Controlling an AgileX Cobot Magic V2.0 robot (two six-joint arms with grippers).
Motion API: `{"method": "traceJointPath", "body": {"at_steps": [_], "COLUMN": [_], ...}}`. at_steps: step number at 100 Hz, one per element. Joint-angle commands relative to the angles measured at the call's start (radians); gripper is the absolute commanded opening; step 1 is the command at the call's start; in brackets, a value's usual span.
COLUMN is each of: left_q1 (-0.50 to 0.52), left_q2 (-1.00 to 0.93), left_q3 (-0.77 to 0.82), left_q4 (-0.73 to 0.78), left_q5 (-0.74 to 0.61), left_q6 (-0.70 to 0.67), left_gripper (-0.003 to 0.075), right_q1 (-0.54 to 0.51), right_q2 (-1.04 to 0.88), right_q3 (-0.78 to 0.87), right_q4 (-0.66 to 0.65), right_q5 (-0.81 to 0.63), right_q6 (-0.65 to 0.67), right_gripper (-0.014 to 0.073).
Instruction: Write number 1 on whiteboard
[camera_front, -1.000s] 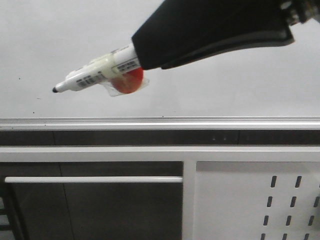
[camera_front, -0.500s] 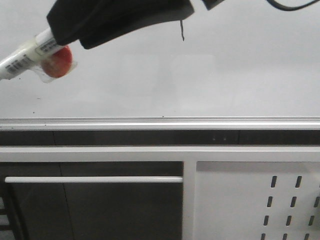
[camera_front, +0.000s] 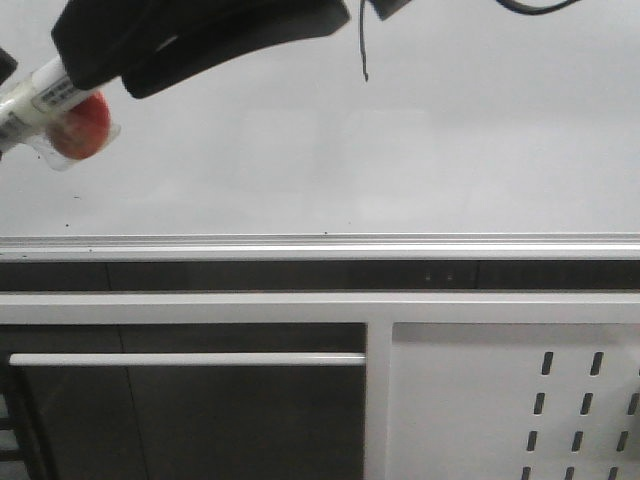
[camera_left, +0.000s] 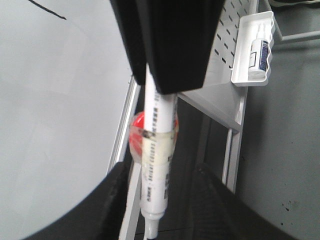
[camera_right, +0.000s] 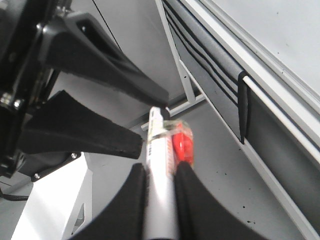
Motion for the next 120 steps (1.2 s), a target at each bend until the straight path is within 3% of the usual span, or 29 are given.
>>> {"method": "traceJointPath", "body": {"at_steps": [1,32,82,120], "left_q1": [-0.006,-0.006,-0.006,-0.006], "left_q2": [0.013,0.025,0.054,0.146], "left_q3": [-0.034,-0.034,-0.034,-0.034], "left_q4": [0.006,0.006,-0.044,-0.103], "left_q5": [-0.066,-0.066,-0.098,-0.179], "left_q6": [-0.006,-0.007,-0.015,-0.015], "left_gripper": [0.0216,-0.0018,-0.0018,-0.0018], "right_q1": [-0.008,-0.006,-0.006,-0.06], "right_q2": [-0.022,-0.022,-0.024,-0.033], "right_q3": [-0.041,-0.041,-0.041,-0.041], "right_q4": [0.031,0.038,0.038,-0.087], "right_q5": [-0.017,-0.009,0.015,0.077], "right_q6": [-0.001,-0.001,0.005,0.103], "right_gripper": [-0.0071,-0.0071,-0.0071,-0.0071]}}
